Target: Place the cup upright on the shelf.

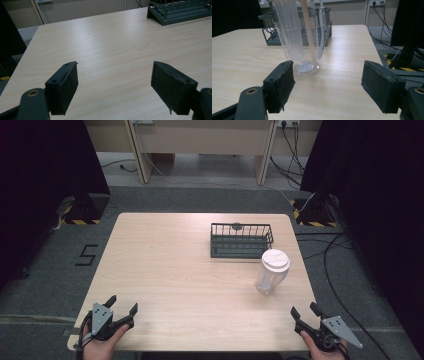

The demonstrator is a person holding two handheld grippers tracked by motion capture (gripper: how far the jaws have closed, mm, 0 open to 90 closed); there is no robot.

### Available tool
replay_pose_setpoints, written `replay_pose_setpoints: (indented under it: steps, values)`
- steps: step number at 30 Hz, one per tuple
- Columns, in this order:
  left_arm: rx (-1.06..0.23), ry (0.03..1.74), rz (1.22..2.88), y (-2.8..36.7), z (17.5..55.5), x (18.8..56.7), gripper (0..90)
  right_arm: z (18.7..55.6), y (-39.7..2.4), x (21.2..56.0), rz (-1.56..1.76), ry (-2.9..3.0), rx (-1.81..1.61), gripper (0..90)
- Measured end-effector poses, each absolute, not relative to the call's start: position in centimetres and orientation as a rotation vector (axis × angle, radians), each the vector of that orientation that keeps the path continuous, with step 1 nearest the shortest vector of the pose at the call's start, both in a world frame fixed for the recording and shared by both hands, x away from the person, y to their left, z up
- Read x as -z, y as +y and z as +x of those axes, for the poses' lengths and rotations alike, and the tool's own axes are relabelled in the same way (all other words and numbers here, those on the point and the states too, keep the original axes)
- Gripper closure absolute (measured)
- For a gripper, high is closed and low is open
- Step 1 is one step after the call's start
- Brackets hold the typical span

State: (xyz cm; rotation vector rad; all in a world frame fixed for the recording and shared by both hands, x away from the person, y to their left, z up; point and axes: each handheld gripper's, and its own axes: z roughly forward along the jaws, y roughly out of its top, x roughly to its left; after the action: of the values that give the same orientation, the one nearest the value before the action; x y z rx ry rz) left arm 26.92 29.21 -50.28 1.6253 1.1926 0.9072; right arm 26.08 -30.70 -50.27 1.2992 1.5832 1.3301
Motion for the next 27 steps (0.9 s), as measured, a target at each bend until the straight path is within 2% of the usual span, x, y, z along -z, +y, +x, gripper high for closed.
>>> replay_pose_setpoints:
  steps: [5, 8, 27]
  values:
    - [-0.892, 1.190, 1.644, 28.6, 27.6, 50.2, 21.9, 26.2, -30.2, 49.9, 1.280, 1.608, -1.318, 24.5]
    - [-0.896, 1.173, 1.635, 28.5, 27.4, 50.3, 21.7, 26.2, -30.0, 49.7, 1.264, 1.626, -1.312, 19.3]
    - [-0.886, 1.176, 1.647, 28.8, 27.2, 50.7, 21.8, 29.5, -28.2, 49.3, 1.223, 1.668, -1.292, 16.3]
